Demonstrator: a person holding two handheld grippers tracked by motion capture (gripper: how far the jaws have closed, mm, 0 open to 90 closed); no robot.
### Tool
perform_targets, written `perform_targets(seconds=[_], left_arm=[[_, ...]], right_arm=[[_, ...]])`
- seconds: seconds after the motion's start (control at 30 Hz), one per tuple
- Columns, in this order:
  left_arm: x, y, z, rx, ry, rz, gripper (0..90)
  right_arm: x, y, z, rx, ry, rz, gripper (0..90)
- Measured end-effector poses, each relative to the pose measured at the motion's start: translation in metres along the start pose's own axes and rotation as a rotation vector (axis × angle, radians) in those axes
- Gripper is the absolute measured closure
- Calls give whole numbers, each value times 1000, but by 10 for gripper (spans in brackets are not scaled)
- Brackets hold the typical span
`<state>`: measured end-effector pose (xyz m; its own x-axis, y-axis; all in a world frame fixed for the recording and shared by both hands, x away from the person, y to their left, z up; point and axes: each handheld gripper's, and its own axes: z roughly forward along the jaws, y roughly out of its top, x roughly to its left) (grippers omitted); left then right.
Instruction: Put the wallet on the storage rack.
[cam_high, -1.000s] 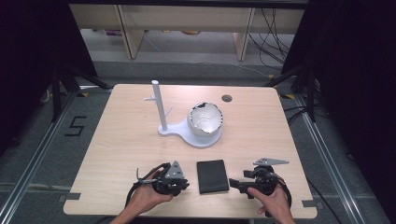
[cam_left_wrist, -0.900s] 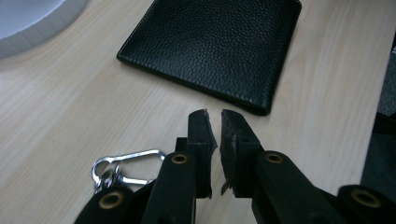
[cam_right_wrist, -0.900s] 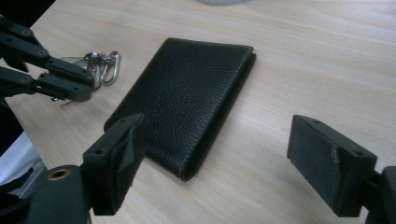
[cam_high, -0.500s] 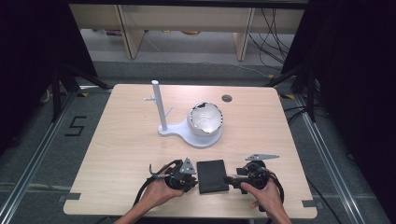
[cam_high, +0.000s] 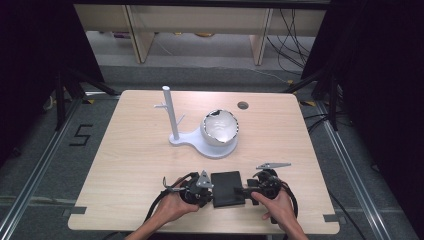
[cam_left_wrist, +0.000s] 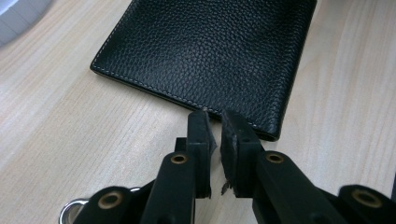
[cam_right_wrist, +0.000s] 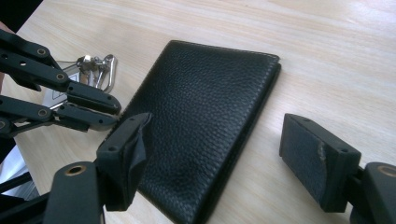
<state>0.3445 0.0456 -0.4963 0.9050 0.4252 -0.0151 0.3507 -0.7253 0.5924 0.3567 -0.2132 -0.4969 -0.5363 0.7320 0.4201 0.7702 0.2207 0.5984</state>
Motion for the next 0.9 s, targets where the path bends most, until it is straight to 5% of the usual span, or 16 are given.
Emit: perform_targets(seconds=[0.27, 0.37, 0.6, 0.9], left_arm=[[-3, 0, 3, -18, -11, -38, 833], [-5, 1, 3, 5, -32, -7, 833], [-9, 3, 5, 1, -26, -9, 832], [-10, 4, 5, 9, -22, 9, 838]], right_arm=[[0, 4, 12, 9, 0, 39, 288], [0, 4, 14, 15, 14, 53, 292], [-1, 5, 15, 7, 19, 72, 317], [-6, -2, 11, -32, 65, 213, 407]])
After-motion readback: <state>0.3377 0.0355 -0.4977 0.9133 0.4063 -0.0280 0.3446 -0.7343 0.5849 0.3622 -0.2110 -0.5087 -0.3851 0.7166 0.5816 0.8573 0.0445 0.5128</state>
